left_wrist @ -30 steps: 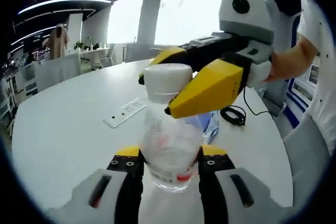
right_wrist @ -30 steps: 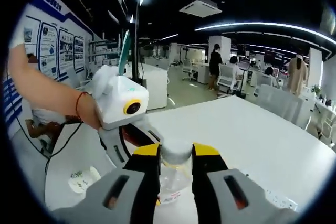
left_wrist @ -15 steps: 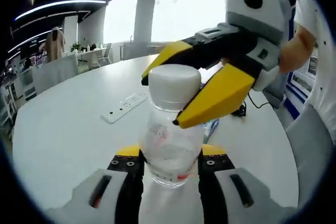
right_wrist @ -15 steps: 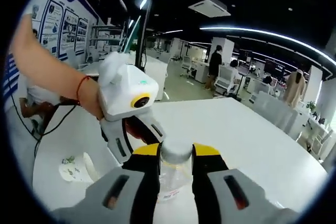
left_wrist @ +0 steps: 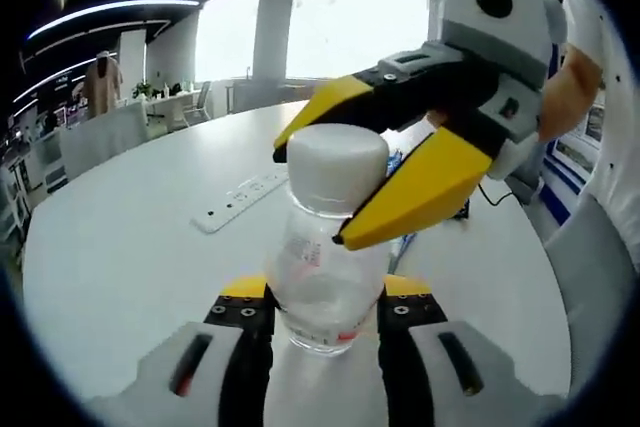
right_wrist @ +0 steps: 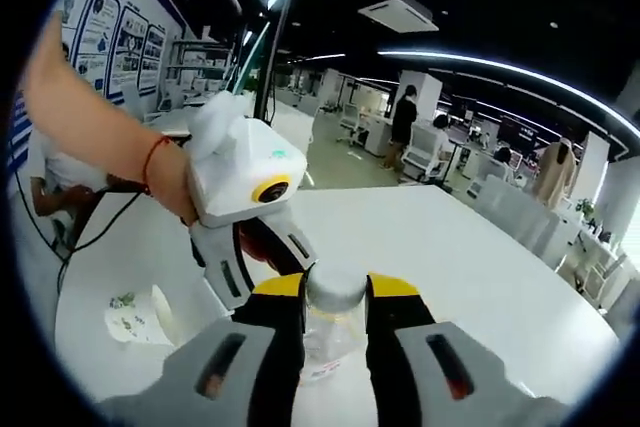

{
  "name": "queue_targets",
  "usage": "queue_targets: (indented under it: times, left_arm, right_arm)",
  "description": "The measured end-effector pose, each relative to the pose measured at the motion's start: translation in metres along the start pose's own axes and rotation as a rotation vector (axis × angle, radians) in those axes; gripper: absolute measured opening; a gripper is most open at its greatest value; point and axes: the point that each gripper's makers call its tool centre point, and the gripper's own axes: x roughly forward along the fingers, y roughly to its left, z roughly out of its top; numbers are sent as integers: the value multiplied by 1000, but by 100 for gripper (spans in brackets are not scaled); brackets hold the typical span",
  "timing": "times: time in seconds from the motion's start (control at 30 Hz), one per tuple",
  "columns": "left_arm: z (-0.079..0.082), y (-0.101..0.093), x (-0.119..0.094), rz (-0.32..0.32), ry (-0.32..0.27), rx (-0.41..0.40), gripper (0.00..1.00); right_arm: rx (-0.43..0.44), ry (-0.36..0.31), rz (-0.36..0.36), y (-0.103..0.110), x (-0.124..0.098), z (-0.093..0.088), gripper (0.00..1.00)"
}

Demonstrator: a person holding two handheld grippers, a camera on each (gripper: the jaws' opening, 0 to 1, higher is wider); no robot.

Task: Arrange the tabletop items into an orderly group along one side of the table until the central work area is clear of visible clutter.

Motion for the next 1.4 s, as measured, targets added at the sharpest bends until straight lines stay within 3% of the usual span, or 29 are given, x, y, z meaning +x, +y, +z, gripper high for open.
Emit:
queue_targets:
  times: [1.03,1.4]
  left_arm:
    - [-2,-6,2,12,27,-10,48]
    - [0,-5,-2,25,20,-18,58]
  right_arm:
    - [-9,24,-21,1,-7,-3,23]
    - [16,11,-24,-5,-11,4,34]
